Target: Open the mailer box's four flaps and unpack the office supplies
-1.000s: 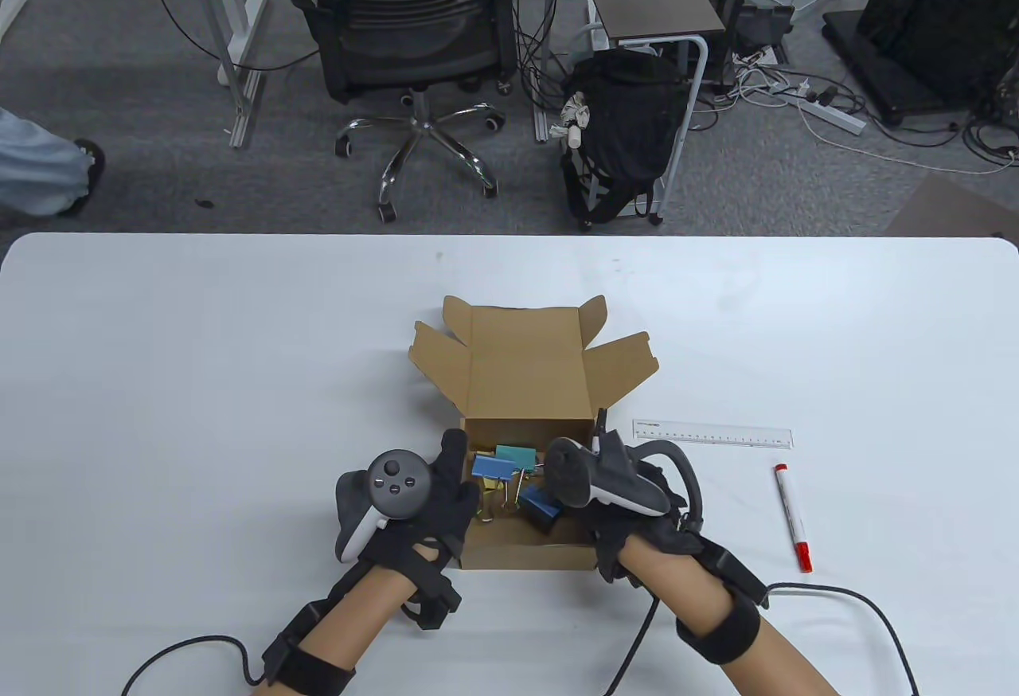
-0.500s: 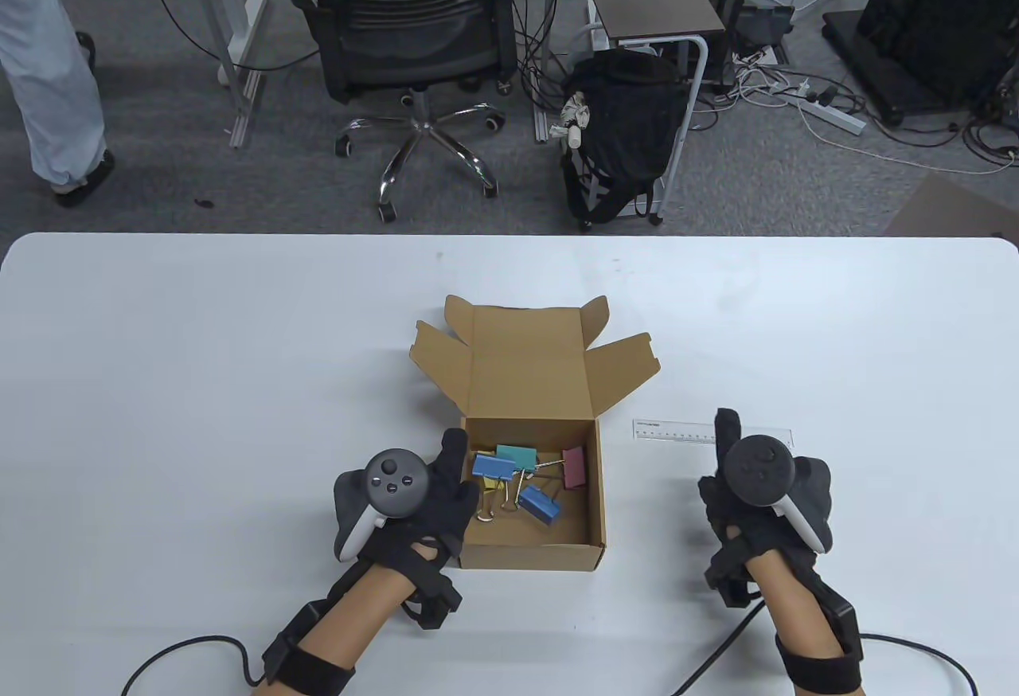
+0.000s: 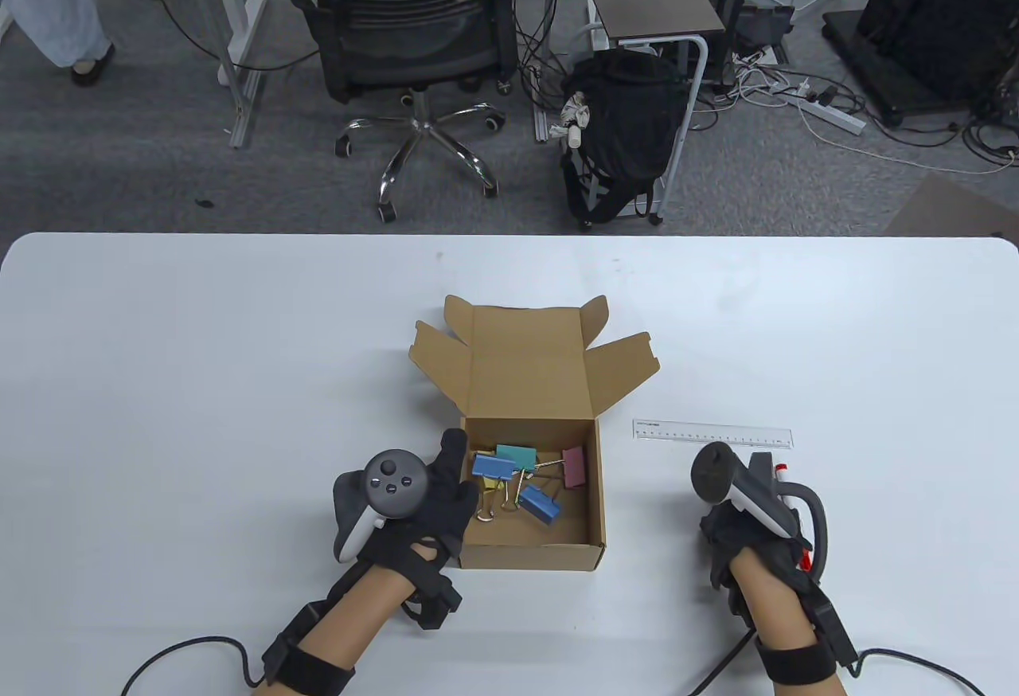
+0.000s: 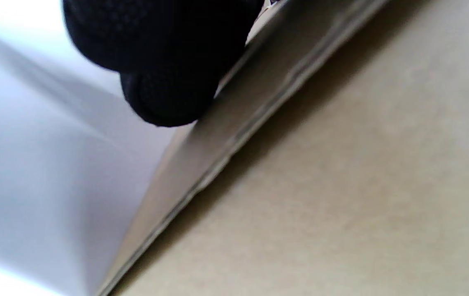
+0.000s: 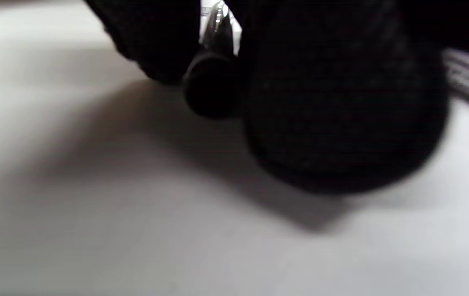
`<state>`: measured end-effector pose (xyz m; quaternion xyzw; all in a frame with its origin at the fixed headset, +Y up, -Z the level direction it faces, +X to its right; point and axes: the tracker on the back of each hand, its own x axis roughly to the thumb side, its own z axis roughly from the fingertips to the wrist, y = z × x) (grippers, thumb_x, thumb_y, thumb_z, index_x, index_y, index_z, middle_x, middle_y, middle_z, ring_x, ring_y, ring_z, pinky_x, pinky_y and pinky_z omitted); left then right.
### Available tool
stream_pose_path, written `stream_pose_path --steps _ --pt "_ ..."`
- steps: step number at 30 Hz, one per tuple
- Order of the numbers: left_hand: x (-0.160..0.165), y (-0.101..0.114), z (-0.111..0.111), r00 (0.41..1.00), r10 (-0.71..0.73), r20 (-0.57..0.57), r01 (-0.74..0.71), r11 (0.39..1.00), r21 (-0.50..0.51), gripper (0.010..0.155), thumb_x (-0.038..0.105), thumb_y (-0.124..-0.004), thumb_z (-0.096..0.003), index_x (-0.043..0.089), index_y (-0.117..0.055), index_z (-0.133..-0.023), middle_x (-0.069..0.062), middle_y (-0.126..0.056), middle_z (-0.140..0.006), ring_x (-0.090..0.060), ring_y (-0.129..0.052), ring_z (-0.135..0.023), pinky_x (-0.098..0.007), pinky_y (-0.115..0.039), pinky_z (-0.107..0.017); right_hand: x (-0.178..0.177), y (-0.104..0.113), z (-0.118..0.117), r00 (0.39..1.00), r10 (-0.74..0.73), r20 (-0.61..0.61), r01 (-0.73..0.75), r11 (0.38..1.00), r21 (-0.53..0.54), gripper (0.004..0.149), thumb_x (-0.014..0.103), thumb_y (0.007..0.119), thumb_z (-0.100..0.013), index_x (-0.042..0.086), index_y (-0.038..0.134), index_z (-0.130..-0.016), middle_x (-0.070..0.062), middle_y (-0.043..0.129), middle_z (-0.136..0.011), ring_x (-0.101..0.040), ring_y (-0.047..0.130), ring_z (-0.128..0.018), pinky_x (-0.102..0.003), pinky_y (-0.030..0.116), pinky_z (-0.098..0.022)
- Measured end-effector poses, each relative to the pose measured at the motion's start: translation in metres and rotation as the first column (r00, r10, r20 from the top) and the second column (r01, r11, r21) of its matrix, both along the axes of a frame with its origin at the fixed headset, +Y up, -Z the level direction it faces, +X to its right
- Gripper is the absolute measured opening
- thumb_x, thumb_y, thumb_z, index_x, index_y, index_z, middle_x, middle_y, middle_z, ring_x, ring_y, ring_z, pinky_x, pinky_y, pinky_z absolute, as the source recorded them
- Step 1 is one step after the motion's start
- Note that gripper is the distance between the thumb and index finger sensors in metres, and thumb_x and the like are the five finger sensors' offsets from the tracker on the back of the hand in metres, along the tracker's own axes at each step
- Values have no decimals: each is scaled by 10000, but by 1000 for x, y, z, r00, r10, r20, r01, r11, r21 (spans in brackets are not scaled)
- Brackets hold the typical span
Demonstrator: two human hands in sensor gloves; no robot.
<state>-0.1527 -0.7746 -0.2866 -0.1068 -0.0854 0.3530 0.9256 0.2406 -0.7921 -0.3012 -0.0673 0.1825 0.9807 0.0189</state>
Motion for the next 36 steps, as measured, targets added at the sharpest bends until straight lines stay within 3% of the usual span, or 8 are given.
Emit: stream_pose_path --steps 4,29,32,36 --pt "0 0 0 1000 0 0 0 1000 0 718 537 -645 -435 330 -271 -1012 -194 -653 -949 -332 -933 -519 -342 -800 -306 -2 -2 2 995 -100 2 100 994 -44 734 257 877 -390 -102 520 -921 -296 934 -384 -276 1075 -32 -446 882 -33" --pt "0 0 0 1000 6 -1 -6 1000 -4 719 541 -643 -436 331 -268 -1012 -199 -655 -946 -335 -933 -515 -342 -801 -304 0 -2 2 994 -104 17 105 989 -99 757 256 863 -399 -139 474 -915 -307 920 -390 -304 1072 -40 -465 872 -32" --pt "0 0 0 1000 5 -1 -5 1000 -3 719 541 -643 -436 331 -269 -1012 -199 -656 -945 -336 -933 -514 -342 -801 -304 0 0 3 993 -117 12 117 985 -129 820 329 840 -408 -149 419 -924 -343 905 -432 -367 1070 -88 -512 860 -64" --pt "0 0 0 1000 5 0 -5 1000 -4 719 541 -644 -435 331 -268 -1012 -198 -656 -945 -334 -934 -514 -342 -801 -304 -6 28 12 998 -57 -16 57 998 -1 844 365 821 -413 -140 397 -939 -427 876 -547 -501 1060 -215 -609 831 -147"
